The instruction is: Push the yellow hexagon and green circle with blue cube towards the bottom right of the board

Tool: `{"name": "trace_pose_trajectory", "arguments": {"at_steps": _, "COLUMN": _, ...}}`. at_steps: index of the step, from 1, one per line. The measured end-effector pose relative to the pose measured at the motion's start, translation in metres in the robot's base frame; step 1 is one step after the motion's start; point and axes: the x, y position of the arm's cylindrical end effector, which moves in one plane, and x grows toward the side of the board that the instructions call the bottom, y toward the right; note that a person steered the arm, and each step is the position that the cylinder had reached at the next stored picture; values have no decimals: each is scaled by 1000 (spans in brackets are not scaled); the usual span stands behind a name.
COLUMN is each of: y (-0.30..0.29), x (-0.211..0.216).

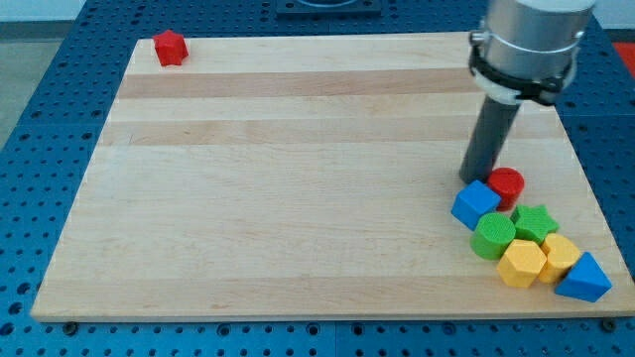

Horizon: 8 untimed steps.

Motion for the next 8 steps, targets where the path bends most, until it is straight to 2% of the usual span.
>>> {"name": "trace_pose_trajectory", "arguments": {"at_steps": 3, "y": 9, "x": 22}}
{"name": "trace_pose_trajectory", "arguments": {"at_steps": 5, "y": -33, "x": -27}}
{"name": "trace_pose_trajectory", "arguments": {"at_steps": 8, "y": -44, "x": 19}}
